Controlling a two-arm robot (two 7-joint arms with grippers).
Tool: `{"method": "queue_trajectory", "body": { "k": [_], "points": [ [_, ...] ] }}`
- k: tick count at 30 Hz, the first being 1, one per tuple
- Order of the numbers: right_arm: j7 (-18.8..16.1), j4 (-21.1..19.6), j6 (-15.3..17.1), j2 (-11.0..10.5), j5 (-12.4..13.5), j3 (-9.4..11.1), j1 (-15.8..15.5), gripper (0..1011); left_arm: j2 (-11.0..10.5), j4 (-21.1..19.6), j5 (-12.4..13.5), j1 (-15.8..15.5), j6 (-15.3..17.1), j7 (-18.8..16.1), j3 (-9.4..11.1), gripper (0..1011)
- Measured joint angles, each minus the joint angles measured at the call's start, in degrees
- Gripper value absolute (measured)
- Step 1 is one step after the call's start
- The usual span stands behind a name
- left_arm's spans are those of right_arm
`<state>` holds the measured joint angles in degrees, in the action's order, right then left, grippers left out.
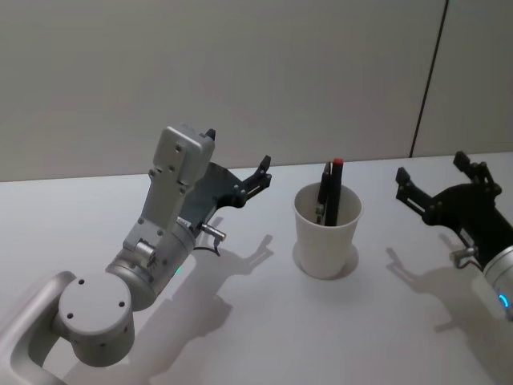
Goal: Place the pen into the pen holder.
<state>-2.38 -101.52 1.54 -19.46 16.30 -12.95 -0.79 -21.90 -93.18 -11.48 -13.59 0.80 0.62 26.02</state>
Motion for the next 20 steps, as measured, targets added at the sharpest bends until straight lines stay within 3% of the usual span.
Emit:
{"method": "queue_trajectory", "body": {
  "k": [20],
  "points": [
    [-1.45,0.33,0.45,0.13,0.17,0.02,-0.05,1001,0.00,0.00,0.00,0.00,0.00,0.00,0.00,1001]
  ]
}}
